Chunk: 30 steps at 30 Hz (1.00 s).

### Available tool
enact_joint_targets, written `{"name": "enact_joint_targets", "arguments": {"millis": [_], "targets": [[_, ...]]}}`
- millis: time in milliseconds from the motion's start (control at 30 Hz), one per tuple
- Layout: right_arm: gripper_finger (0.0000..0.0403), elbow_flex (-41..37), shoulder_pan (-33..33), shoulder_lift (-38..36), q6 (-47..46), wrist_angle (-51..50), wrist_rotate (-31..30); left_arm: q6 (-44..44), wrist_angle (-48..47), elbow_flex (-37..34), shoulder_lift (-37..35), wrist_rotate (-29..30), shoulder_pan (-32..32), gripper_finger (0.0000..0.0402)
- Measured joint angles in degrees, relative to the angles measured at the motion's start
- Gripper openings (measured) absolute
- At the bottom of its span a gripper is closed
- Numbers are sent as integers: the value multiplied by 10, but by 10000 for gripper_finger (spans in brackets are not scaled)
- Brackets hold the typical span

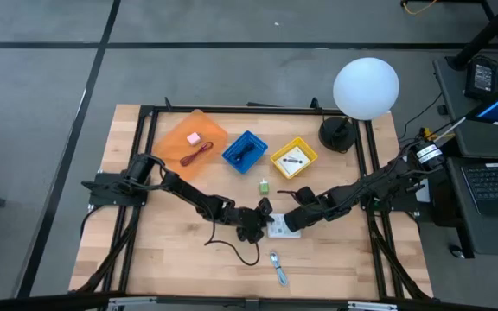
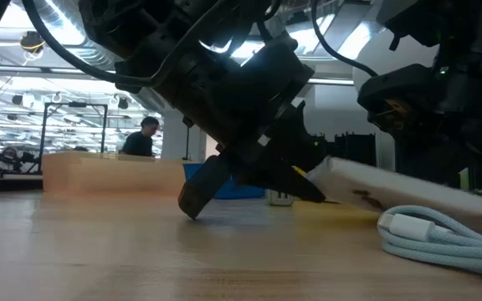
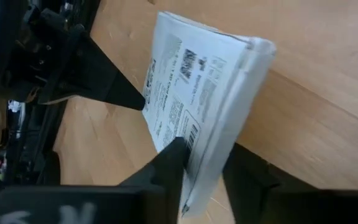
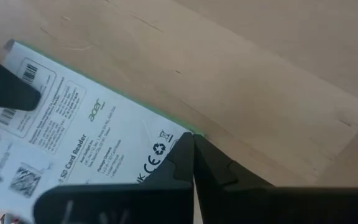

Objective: Pick and place items into bin
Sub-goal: Put the white card reader box into the yellow bin

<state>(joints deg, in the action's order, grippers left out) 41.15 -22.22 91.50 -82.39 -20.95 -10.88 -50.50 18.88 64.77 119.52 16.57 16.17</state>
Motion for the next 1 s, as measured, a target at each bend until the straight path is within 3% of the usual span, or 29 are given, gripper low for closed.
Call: {"name": "enact_joint_targets", "arguments": {"millis": [200,433,600,1000], "targets": [[0,0,0,0,27,-3,-3,15,3,1,-1,43,7,26],[0,-2,0,-21,124,1,-36,19,-13,1,-7,71,11,26],[0,-3,-1,-83,176,-21,-44,30,-85,0,-36,133,21,26],[0,-2,-46,-186,417,-25,-199,123,-208,-8,-164,117,22,26]]}}
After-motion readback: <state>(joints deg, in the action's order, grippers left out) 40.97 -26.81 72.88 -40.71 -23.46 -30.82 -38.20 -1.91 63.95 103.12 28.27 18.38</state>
